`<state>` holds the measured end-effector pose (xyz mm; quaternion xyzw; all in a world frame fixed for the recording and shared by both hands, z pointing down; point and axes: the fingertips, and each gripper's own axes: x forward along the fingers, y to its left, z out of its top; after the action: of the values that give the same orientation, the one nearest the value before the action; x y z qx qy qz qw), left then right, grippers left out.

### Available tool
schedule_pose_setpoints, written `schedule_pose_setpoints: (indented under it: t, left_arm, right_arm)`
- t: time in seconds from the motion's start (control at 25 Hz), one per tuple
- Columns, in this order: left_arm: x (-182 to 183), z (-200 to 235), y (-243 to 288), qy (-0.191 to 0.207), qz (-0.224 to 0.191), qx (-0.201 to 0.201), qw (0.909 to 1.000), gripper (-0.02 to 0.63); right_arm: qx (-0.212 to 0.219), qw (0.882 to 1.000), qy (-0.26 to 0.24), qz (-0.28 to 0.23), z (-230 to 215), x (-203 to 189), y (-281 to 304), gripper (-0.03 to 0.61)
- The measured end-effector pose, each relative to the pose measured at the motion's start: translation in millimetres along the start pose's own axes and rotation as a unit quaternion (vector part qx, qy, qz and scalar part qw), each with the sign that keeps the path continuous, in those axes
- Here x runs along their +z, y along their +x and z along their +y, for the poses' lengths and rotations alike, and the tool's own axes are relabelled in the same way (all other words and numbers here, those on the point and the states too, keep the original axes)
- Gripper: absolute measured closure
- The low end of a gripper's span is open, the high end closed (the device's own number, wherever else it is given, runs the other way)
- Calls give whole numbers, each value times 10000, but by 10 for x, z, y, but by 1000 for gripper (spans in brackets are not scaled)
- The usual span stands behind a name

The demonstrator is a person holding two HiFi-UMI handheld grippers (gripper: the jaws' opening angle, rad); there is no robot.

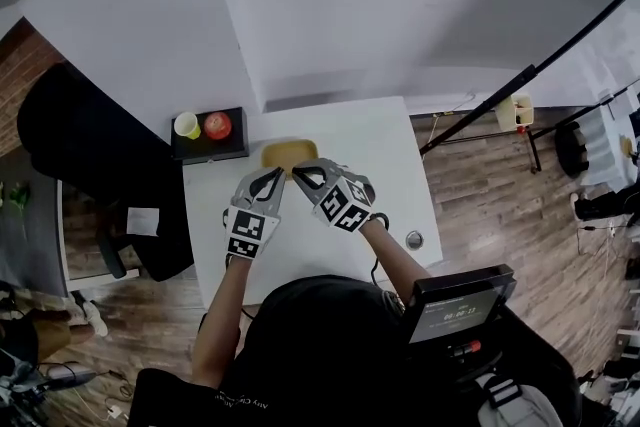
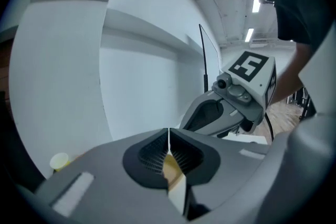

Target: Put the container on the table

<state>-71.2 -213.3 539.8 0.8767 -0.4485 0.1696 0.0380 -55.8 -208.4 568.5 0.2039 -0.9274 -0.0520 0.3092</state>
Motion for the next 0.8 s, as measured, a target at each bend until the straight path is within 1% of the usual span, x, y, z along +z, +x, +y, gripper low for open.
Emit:
schedule_pose_setpoints:
  t: [0.12, 0.24, 0.32, 0.44, 0.52, 0.6, 0.68, 0.8]
  left_arm:
    - [334, 13, -173, 227, -438, 197, 9986, 603]
    - [597, 76, -286, 298, -803, 366, 9957, 603]
    - [757, 109, -349, 285, -1058, 474, 9928, 603]
    - [954, 108, -454, 313, -1403, 570, 9880, 604]
    - [988, 58, -497, 334, -1495, 521, 9868, 604]
    - [959, 1, -529, 286, -1510, 465, 9870, 606]
    - [929, -45, -575, 181, -1553, 476, 9866, 607]
    - [888, -66, -634, 95, -1607, 569, 9853, 611]
  right_arm:
    - [-209, 9984, -72, -514, 2, 324, -212, 563]
    - [-400, 9950, -73, -916, -55, 592, -338, 563]
    - [-515, 9916, 33, -1185, -115, 734, -411, 563]
    - [-658, 9829, 302, -1693, -189, 921, -537, 563]
    - [-738, 9762, 502, -1977, -219, 993, -618, 563]
    - [-767, 9708, 755, -2145, -229, 1002, -665, 563]
    - [-784, 9683, 970, -2164, -222, 944, -686, 563]
    - [-825, 9675, 1126, -2110, -203, 846, -695, 563]
